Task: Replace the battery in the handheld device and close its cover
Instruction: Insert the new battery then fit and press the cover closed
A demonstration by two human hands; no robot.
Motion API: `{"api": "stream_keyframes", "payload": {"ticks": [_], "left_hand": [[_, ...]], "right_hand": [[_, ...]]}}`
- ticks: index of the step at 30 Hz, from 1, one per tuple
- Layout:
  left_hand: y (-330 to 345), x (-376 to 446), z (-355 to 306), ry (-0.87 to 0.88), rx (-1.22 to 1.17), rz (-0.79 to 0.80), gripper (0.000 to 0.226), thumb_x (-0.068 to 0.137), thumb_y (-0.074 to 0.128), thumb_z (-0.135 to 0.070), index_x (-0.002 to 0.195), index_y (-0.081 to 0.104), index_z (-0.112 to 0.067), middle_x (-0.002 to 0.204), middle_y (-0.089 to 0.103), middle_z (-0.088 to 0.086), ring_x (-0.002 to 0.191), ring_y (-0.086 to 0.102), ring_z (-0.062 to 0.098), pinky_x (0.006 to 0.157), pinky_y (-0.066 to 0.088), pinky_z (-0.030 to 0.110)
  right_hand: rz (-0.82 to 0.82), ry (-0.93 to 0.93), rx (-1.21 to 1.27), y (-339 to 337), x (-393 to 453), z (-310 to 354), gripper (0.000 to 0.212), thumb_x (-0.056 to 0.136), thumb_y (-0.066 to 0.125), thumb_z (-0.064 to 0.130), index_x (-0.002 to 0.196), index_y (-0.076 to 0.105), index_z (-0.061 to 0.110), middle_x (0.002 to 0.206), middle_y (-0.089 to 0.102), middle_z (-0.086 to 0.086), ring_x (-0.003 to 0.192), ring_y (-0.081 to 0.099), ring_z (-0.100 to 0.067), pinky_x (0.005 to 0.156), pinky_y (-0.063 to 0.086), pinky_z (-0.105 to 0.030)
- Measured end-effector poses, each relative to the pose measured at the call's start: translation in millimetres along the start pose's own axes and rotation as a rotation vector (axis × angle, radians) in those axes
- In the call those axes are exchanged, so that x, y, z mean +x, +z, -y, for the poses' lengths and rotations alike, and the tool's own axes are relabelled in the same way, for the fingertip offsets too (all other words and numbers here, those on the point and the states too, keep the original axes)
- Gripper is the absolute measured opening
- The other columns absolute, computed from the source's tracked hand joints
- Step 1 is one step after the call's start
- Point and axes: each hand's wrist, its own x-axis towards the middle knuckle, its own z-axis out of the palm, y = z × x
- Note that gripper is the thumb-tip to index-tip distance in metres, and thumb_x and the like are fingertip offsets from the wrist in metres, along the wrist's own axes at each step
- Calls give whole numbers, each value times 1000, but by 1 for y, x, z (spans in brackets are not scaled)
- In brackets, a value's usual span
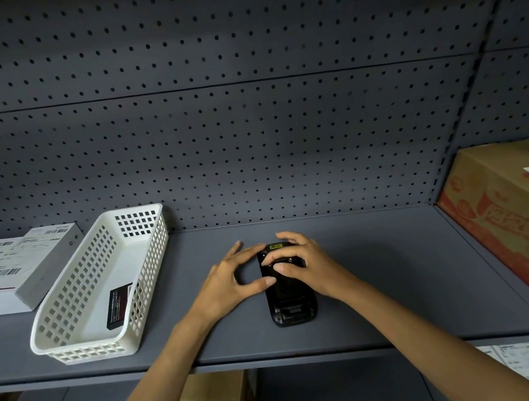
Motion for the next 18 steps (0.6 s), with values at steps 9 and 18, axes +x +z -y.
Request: {"api": "stream_keyframes", "payload": {"ticks": [9, 18], "left_hand": [[-1, -2, -2, -9, -10, -5, 81, 69, 64, -70, 142, 44, -43, 146, 44, -24, 150, 12, 2, 122, 22, 43], [-1, 8, -21, 45, 75, 55, 75, 84, 71, -44, 149, 36, -31, 150, 37, -18, 147, 7, -1, 117, 16, 25]], "right_hand": [[-37, -50, -76, 4, -6, -4, 24, 98, 58, 32, 120, 67, 34, 150, 42, 8, 141, 33, -16, 116, 25, -39], [-173, -63, -15, -14, -23, -8, 42, 88, 73, 19, 127, 61, 28, 118, 69, 14, 113, 60, 6, 97, 43, -11]]}}
